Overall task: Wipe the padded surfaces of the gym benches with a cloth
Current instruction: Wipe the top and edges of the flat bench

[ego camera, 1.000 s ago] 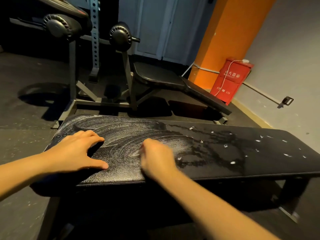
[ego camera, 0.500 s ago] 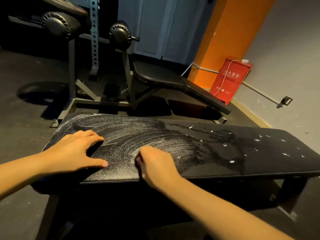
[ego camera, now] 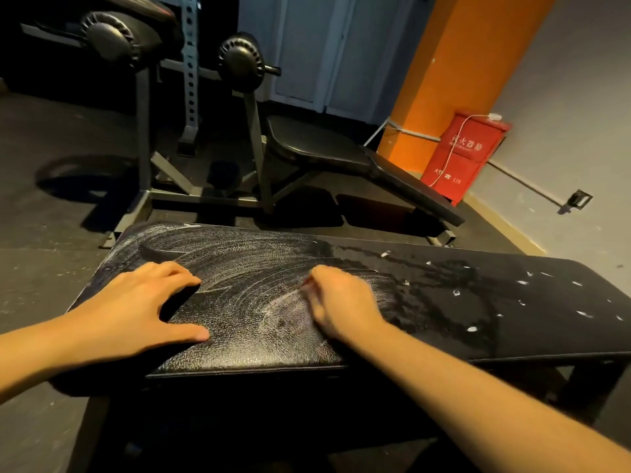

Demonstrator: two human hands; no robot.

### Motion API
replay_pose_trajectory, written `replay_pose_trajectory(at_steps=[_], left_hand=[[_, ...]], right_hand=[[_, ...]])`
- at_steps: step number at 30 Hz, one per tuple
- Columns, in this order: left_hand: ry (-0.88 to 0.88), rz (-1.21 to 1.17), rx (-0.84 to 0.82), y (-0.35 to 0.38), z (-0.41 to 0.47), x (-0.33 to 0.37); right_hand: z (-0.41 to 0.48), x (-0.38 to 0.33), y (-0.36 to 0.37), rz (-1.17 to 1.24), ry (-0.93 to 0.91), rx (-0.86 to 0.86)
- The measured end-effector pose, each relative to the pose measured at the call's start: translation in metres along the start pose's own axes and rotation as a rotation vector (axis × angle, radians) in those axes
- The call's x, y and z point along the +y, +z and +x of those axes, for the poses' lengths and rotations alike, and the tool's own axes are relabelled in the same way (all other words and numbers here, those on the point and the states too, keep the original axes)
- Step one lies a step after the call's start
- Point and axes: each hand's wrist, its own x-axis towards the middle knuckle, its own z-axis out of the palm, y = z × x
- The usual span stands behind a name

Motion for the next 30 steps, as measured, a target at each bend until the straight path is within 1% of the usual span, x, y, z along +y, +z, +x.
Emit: replay_pose_trajectory(at_steps=[2,3,4,5,7,9,10,11,12,13,16,17,18,19,21,22,24,25,26,27,28,30], left_hand=[[-0.005,-0.006,-0.005,0.001,-0.001,0.000],[-0.005,-0.011,-0.009,0.001,0.000,0.000],[-0.006,-0.011,-0.012,0.000,0.001,0.000],[-0.009,-0.006,-0.015,-0.001,0.002,0.000],[-0.016,0.003,-0.017,-0.002,0.003,0.001],[-0.019,-0.012,-0.019,-0.003,0.003,0.001],[-0.021,-0.022,-0.016,-0.003,0.004,0.001],[-0.019,-0.026,-0.015,-0.003,0.003,0.000],[-0.017,-0.025,-0.016,-0.002,0.003,0.000],[-0.015,-0.024,-0.015,-0.001,0.002,-0.001],[-0.014,-0.034,-0.016,0.000,-0.001,-0.001],[-0.017,-0.041,-0.020,0.000,-0.001,-0.001],[-0.023,-0.048,-0.024,-0.001,0.000,0.000],[-0.032,-0.054,-0.027,-0.002,0.000,0.001],[-0.045,-0.046,-0.039,-0.004,0.002,0.002],[-0.046,-0.033,-0.041,-0.005,0.003,0.002],[-0.039,-0.003,-0.034,-0.006,0.003,0.003],[-0.032,0.007,-0.029,-0.007,0.003,0.003],[-0.027,0.011,-0.024,-0.006,0.003,0.002],[-0.026,0.015,-0.020,-0.006,0.003,0.003],[-0.026,0.021,-0.021,-0.005,0.003,0.003],[-0.023,0.031,-0.026,-0.005,0.003,0.004]], right_hand=[[0.031,0.056,-0.001,-0.150,0.245,0.067],[0.041,0.073,-0.004,-0.196,0.352,0.092],[0.050,0.076,-0.005,-0.201,0.401,0.120],[0.057,0.063,-0.004,-0.178,0.395,0.137],[0.063,0.007,0.002,-0.056,0.279,0.111],[0.043,-0.054,0.008,0.076,0.011,0.008],[0.029,-0.071,0.010,0.092,-0.129,-0.050],[0.023,-0.070,0.011,0.100,-0.221,-0.070],[0.023,-0.054,0.007,0.080,-0.217,-0.073],[0.031,-0.029,0.005,0.008,-0.147,-0.052],[0.073,0.058,-0.003,-0.228,0.202,0.036],[0.086,0.073,-0.002,-0.241,0.278,0.074],[0.097,0.072,0.002,-0.212,0.311,0.109],[0.107,0.058,0.006,-0.156,0.310,0.131],[0.124,0.011,0.014,-0.028,0.287,0.121],[0.125,-0.018,0.017,0.026,0.224,0.119],[0.107,-0.063,0.023,0.084,0.013,0.078],[0.091,-0.070,0.024,0.092,-0.095,0.043],[0.079,-0.063,0.025,0.095,-0.167,0.030],[0.070,-0.044,0.021,0.059,-0.164,0.025],[0.069,-0.017,0.017,-0.011,-0.092,0.014],[0.081,0.045,0.006,-0.154,0.147,0.040]])
